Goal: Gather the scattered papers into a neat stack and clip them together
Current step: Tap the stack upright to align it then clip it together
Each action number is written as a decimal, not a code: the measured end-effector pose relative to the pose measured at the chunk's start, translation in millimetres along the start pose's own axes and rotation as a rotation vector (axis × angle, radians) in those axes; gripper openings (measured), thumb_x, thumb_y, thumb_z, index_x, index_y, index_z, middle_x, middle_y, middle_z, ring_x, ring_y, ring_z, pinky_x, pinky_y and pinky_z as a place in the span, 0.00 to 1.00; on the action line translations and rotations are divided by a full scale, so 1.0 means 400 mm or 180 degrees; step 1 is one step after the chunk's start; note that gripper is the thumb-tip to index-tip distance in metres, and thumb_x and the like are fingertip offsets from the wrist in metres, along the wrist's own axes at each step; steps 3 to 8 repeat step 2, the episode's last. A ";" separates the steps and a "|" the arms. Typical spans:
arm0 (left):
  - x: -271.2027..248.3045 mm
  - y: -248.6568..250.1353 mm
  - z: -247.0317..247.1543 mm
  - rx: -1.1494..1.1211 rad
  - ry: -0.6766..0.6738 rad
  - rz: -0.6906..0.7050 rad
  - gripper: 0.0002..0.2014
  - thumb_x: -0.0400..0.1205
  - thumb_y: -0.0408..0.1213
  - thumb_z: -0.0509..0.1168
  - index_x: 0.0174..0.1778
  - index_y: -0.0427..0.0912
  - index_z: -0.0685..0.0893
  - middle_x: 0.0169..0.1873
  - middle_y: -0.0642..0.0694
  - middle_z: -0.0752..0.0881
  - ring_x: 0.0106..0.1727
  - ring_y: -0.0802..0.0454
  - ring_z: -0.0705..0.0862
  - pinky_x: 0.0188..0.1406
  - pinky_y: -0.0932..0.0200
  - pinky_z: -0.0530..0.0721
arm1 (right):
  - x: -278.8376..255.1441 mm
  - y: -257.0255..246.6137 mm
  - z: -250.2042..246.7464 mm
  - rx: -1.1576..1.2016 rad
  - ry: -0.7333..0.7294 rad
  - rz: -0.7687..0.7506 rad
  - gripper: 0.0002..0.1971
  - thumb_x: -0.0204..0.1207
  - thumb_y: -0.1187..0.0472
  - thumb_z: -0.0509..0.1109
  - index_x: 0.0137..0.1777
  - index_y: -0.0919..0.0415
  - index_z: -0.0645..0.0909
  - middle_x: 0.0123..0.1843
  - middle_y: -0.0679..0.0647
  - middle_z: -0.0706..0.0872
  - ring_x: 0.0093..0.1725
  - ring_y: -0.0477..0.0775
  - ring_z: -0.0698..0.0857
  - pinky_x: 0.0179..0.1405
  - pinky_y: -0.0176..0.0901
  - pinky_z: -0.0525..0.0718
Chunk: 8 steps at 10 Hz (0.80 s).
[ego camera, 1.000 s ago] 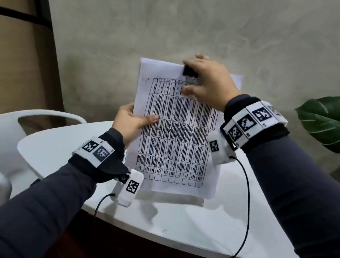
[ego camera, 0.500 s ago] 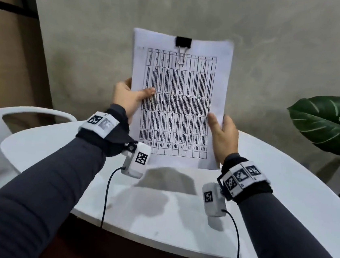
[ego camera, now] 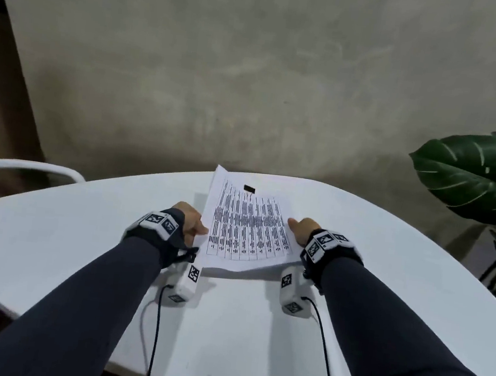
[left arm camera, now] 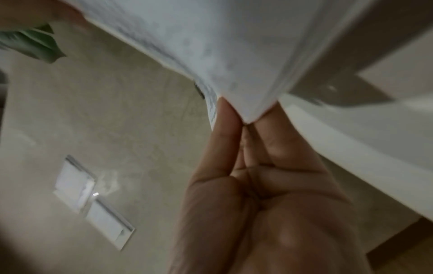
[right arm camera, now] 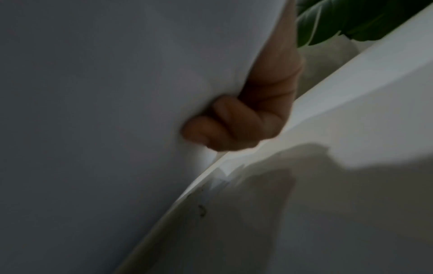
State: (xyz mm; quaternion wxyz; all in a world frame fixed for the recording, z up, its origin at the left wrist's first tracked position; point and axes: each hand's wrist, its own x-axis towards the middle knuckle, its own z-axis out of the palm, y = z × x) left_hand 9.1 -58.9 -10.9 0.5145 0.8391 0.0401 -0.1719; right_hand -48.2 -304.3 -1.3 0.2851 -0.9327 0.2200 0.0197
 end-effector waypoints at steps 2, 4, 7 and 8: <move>-0.012 0.002 -0.037 0.0381 -0.0306 -0.0038 0.19 0.72 0.25 0.73 0.56 0.40 0.77 0.45 0.34 0.84 0.42 0.42 0.82 0.40 0.52 0.86 | -0.007 0.031 -0.022 -0.0556 -0.0389 0.0080 0.26 0.82 0.45 0.58 0.63 0.69 0.79 0.65 0.66 0.83 0.65 0.62 0.82 0.63 0.45 0.76; -0.012 0.002 -0.037 0.0381 -0.0306 -0.0038 0.19 0.72 0.25 0.73 0.56 0.40 0.77 0.45 0.34 0.84 0.42 0.42 0.82 0.40 0.52 0.86 | -0.007 0.031 -0.022 -0.0556 -0.0389 0.0080 0.26 0.82 0.45 0.58 0.63 0.69 0.79 0.65 0.66 0.83 0.65 0.62 0.82 0.63 0.45 0.76; -0.012 0.002 -0.037 0.0381 -0.0306 -0.0038 0.19 0.72 0.25 0.73 0.56 0.40 0.77 0.45 0.34 0.84 0.42 0.42 0.82 0.40 0.52 0.86 | -0.007 0.031 -0.022 -0.0556 -0.0389 0.0080 0.26 0.82 0.45 0.58 0.63 0.69 0.79 0.65 0.66 0.83 0.65 0.62 0.82 0.63 0.45 0.76; -0.012 0.002 -0.037 0.0381 -0.0306 -0.0038 0.19 0.72 0.25 0.73 0.56 0.40 0.77 0.45 0.34 0.84 0.42 0.42 0.82 0.40 0.52 0.86 | -0.007 0.031 -0.022 -0.0556 -0.0389 0.0080 0.26 0.82 0.45 0.58 0.63 0.69 0.79 0.65 0.66 0.83 0.65 0.62 0.82 0.63 0.45 0.76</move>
